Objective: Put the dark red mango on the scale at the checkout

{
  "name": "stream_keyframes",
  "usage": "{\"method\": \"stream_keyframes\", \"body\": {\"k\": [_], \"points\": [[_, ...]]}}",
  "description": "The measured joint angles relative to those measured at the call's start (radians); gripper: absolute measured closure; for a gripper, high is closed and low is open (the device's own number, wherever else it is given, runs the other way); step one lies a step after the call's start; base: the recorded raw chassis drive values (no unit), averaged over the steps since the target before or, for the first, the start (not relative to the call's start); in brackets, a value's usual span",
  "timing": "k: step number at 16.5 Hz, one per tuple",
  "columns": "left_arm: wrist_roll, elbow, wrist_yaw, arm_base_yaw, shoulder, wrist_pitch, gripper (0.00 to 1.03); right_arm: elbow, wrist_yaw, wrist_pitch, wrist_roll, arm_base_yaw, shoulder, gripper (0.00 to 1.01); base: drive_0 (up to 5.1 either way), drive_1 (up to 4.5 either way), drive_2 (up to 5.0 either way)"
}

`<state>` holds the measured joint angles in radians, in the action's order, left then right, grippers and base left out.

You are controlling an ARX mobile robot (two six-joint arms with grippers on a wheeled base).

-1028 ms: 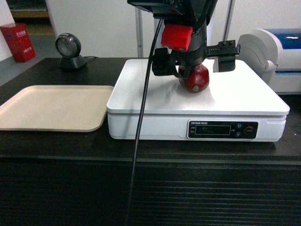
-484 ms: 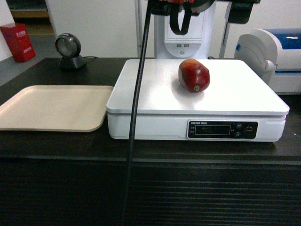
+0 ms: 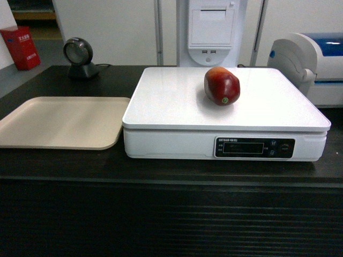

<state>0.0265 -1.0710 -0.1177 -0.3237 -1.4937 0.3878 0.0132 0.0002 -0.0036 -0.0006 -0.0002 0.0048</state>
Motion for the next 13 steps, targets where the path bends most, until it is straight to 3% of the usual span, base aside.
{"method": "stream_keyframes", "body": {"k": [1, 2, 4, 10, 13], "points": [[-0.005, 0.102, -0.033, 0.042, 0.079, 0.035, 0.1, 0.0, 0.0, 0.0, 0.0, 0.0, 0.0, 0.03, 0.0, 0.0, 0.0], [-0.014, 0.237, -0.097, 0.083, 0.198, 0.097, 0.24, 0.0, 0.0, 0.0, 0.0, 0.0, 0.0, 0.03, 0.0, 0.0, 0.0], [-0.021, 0.474, -0.072, 0.151, 0.361, 0.2, 0.55, 0.0, 0.0, 0.0, 0.0, 0.0, 0.0, 0.03, 0.0, 0.0, 0.0], [-0.022, 0.598, -0.039, 0.171, 0.395, 0.22, 0.73, 0.0, 0.0, 0.0, 0.0, 0.0, 0.0, 0.03, 0.0, 0.0, 0.0], [-0.022, 0.714, -0.004, 0.202, 0.489, 0.264, 1.0, 0.0, 0.0, 0.0, 0.0, 0.0, 0.0, 0.03, 0.0, 0.0, 0.0]]}}
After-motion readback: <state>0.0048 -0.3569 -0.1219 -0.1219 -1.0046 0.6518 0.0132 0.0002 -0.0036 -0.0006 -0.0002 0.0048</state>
